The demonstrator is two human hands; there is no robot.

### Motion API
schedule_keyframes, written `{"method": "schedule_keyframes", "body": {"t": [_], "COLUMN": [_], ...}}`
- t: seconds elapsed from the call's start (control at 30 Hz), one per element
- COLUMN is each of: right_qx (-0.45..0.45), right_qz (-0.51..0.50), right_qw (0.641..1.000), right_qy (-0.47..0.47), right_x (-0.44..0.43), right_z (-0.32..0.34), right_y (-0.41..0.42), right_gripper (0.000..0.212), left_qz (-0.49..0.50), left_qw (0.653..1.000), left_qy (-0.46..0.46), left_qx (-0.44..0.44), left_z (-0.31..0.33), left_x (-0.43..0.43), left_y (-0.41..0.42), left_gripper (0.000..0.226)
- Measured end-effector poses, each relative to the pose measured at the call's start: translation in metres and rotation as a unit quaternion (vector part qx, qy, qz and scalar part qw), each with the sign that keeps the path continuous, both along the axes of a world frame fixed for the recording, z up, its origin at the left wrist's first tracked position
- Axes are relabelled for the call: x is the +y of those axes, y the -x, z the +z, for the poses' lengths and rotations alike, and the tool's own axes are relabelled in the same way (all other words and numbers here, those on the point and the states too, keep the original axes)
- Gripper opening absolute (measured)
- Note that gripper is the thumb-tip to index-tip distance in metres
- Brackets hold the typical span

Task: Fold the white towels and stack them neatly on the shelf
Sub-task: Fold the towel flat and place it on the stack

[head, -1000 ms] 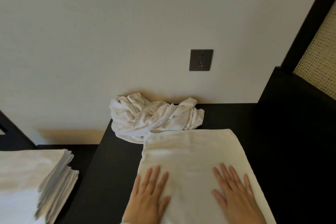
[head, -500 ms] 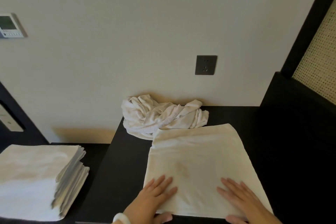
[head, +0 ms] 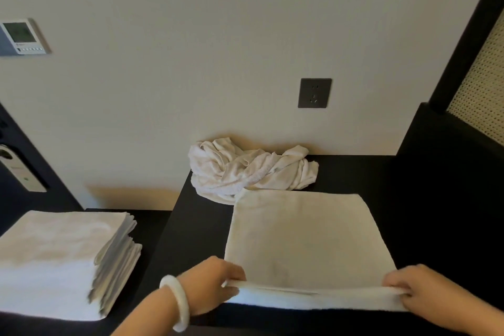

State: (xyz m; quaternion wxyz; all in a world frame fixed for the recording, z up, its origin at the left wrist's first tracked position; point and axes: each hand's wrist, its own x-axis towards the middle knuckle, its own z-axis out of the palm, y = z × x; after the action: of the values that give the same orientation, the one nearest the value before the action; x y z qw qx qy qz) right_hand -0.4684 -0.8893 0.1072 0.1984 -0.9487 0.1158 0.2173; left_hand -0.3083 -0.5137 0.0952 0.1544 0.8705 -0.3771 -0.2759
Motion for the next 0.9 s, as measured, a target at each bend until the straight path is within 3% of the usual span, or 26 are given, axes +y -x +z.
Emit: {"method": "schedule_keyframes", "body": {"t": [0.1, 0.27, 0.37, 0.5, 0.6, 0.7, 0.77, 0.9], "right_qx": [0.011, -0.044, -0.019, -0.068, -0.125, -0.123, -0.131, -0.087], "right_qz": [-0.040, -0.191, -0.217, -0.290, -0.358, -0.358, -0.358, -0.343], "right_qw": [0.996, 0.975, 0.969, 0.930, 0.901, 0.915, 0.917, 0.928], "right_qy": [-0.075, -0.104, -0.117, -0.216, -0.211, -0.140, -0.115, -0.116], "right_x": [-0.004, -0.002, -0.001, -0.016, -0.014, -0.007, -0.003, -0.002], "right_z": [0.023, 0.004, -0.002, 0.000, -0.016, -0.036, -0.037, -0.035], "right_y": [-0.015, -0.046, -0.053, -0.065, -0.079, -0.087, -0.081, -0.057], "right_gripper": [0.038, 0.026, 0.026, 0.025, 0.027, 0.017, 0.002, 0.007], "left_qz": [0.004, 0.156, 0.173, 0.253, 0.335, 0.359, 0.386, 0.349], "left_qw": [0.997, 0.983, 0.977, 0.925, 0.896, 0.919, 0.915, 0.926], "left_qy": [-0.014, 0.042, 0.035, 0.154, 0.197, 0.120, 0.102, 0.079], "left_qx": [0.073, 0.087, 0.120, 0.239, 0.213, 0.112, 0.056, 0.121], "left_z": [0.019, 0.010, 0.007, 0.014, 0.001, -0.024, -0.033, -0.035], "left_x": [0.000, -0.016, -0.018, -0.019, -0.032, -0.047, -0.047, -0.029], "left_y": [-0.017, -0.043, -0.046, -0.056, -0.064, -0.062, -0.056, -0.036], "left_gripper": [0.018, 0.018, 0.017, 0.016, 0.014, 0.015, 0.022, 0.016]}}
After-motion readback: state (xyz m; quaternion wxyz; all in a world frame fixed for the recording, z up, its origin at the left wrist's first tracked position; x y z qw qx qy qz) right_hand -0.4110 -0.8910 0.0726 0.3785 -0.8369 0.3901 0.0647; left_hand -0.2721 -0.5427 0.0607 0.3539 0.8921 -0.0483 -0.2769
